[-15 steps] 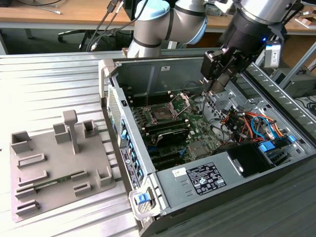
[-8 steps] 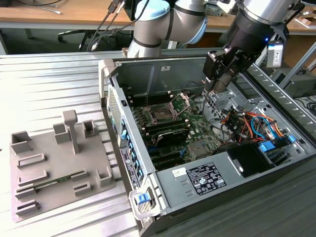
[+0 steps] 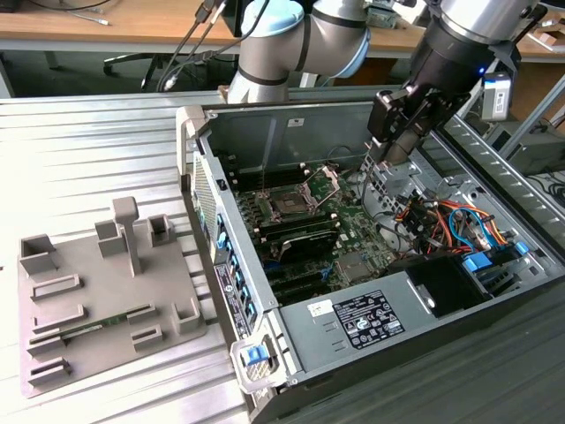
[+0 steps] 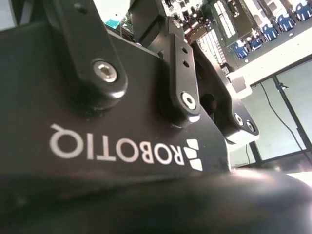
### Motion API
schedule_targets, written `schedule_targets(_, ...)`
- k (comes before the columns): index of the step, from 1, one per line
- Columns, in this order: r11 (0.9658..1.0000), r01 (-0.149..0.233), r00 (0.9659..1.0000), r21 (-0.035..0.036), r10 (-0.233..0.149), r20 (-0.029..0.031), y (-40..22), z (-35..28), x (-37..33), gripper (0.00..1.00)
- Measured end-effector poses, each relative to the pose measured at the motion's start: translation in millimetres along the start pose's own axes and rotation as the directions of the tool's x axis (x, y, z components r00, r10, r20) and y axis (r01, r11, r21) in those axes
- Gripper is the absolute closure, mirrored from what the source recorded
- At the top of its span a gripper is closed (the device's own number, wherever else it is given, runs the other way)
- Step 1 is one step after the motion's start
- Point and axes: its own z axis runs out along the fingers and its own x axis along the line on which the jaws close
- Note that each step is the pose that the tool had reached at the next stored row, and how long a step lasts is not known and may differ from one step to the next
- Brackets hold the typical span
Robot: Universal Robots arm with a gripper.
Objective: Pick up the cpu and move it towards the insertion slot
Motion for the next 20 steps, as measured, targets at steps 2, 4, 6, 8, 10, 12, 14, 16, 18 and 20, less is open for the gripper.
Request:
schedule_targets(2, 1.0000, 0.000, 1.0000, 0.0001, 0.000, 0.0000, -0.2, 0.0, -2.1, 0.45)
schedule_targets(4, 1.0000, 0.000, 1.0000, 0.0000, 0.000, 0.0000, -0.4, 0.0, -3.7, 0.45)
schedule_targets(6, 1.0000, 0.000, 1.0000, 0.0000, 0.000, 0.0000, -0.6, 0.0, -5.3, 0.45)
schedule_targets(8, 1.0000, 0.000, 1.0000, 0.0000, 0.000, 0.0000, -0.8, 0.0, -7.3, 0.45)
schedule_targets(10, 1.0000, 0.000, 1.0000, 0.0000, 0.000, 0.0000, -1.0, 0.0, -8.9, 0.45)
schedule_targets(12, 1.0000, 0.000, 1.0000, 0.0000, 0.000, 0.0000, -1.2, 0.0, -10.5, 0.45)
schedule_targets(14, 1.0000, 0.000, 1.0000, 0.0000, 0.000, 0.0000, -1.4, 0.0, -12.1, 0.45)
schedule_targets(16, 1.0000, 0.000, 1.0000, 0.0000, 0.000, 0.0000, -1.6, -0.1, -14.1, 0.45)
schedule_targets(18, 1.0000, 0.000, 1.0000, 0.0000, 0.000, 0.0000, -1.9, -0.1, -16.3, 0.45)
schedule_targets(20, 1.0000, 0.000, 1.0000, 0.0000, 0.000, 0.0000, -2.1, -0.1, -18.1, 0.45)
